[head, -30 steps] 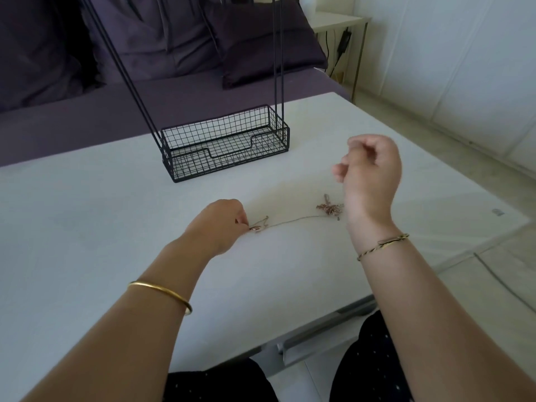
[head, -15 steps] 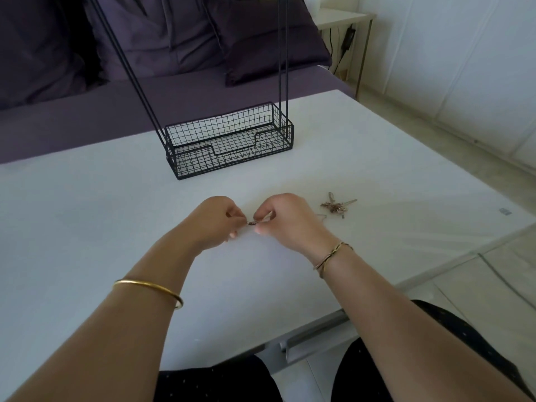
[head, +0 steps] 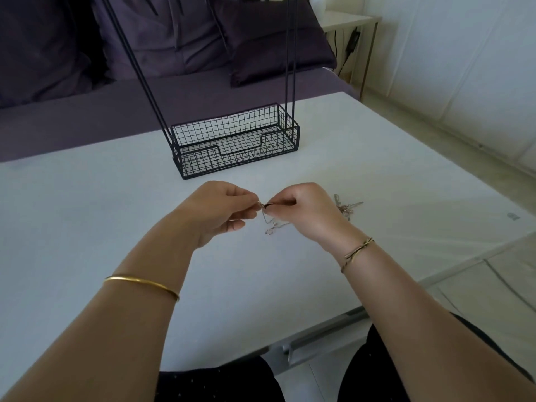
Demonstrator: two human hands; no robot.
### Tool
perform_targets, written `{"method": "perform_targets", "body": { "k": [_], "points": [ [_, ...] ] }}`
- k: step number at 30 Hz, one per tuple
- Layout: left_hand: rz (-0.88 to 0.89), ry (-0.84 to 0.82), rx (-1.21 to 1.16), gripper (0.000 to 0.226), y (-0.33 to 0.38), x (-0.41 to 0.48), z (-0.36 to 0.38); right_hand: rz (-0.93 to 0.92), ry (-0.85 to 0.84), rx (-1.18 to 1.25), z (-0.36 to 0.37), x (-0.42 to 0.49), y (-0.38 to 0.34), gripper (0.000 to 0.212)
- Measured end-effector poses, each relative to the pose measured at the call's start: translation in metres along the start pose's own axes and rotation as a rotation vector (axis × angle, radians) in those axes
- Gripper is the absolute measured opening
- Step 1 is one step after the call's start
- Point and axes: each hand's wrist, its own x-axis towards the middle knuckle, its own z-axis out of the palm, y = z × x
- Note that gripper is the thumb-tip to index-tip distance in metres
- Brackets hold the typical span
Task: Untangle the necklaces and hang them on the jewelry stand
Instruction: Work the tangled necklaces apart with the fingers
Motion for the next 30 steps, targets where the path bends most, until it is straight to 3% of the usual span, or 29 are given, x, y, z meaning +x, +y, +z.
{"method": "perform_targets", "body": {
  "k": [8, 13, 21, 26, 30],
  "points": [
    [0.027, 0.124, -0.08, 0.003, 0.005, 0.0, -0.003, 0.046, -0.031, 0.001, -0.006, 0.001, 0.003, 0.025],
    [0.081, 0.234, -0.178, 0.017, 0.012, 0.0, -0.007, 0.06, -0.026, -0.073, -0.01, 0.001, 0.003, 0.028],
    [0.278, 0.234, -0.648, 0.024, 0.032, -0.009, -0.005, 0.056, 0.168, -0.083, -0.019, 0.004, 0.006, 0.022],
    [0.406, 0.181, -0.597, 0.025, 0.04, -0.019, 0.002, 0.052, 0.231, 0.208, -0.034, -0.002, -0.008, 0.021],
    [0.412, 0.144, -0.23, 0.021, 0.042, -0.026, 0.012, 0.039, 0.161, 0.335, -0.045, -0.013, -0.021, 0.027]
  ]
}}
